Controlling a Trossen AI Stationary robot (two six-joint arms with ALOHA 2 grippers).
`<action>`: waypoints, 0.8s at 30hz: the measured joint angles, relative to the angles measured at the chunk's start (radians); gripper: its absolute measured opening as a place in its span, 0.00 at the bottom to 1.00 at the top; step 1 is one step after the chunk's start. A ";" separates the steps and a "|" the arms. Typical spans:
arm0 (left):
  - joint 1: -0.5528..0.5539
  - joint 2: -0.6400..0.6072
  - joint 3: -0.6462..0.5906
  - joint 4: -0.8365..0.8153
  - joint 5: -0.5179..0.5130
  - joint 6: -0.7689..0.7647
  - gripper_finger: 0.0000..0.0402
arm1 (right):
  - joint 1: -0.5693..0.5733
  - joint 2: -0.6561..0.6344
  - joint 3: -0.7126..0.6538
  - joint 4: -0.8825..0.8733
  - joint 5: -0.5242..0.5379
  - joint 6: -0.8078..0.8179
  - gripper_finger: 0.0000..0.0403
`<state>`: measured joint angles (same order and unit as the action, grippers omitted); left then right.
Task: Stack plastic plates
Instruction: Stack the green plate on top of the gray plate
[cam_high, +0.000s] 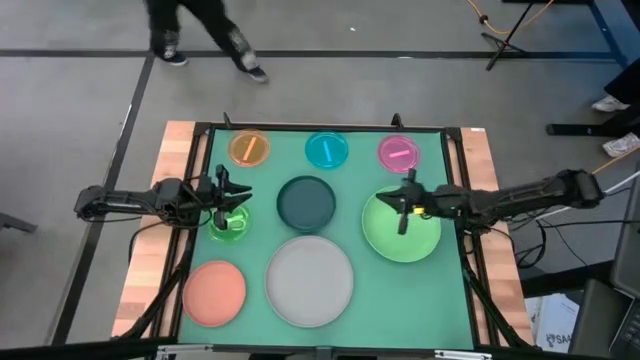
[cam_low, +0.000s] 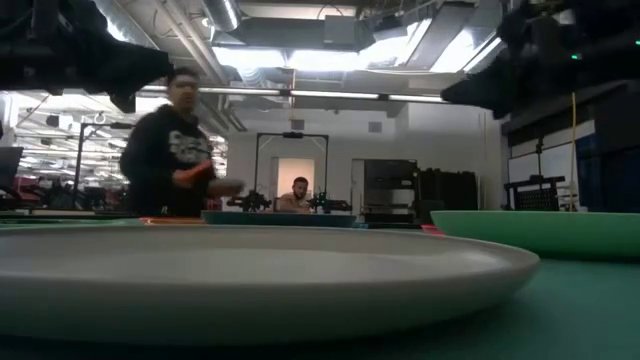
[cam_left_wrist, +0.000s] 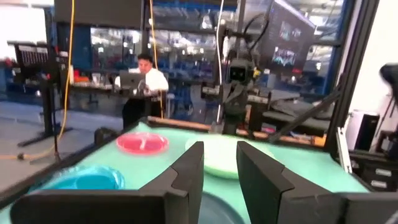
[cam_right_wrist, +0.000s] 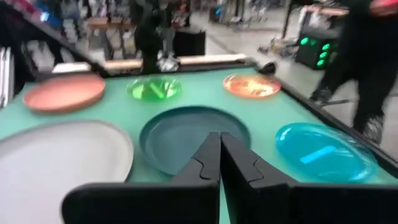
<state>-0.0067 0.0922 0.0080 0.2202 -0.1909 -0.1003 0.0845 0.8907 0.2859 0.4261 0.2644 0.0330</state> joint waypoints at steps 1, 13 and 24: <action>0.000 0.011 0.000 -0.001 0.000 -0.008 0.22 | 0.000 0.041 0.021 0.000 -0.006 -0.012 0.00; 0.000 0.151 0.000 0.137 0.001 -0.028 0.22 | 0.000 0.344 0.196 -0.002 0.003 -0.065 0.00; 0.000 0.268 0.000 0.244 -0.001 -0.001 0.22 | 0.000 0.419 0.223 0.000 -0.014 -0.065 0.00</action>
<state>-0.0067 0.3600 0.0078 0.4641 -0.1917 -0.1012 0.0845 1.3098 0.5087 0.4258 0.2501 -0.0319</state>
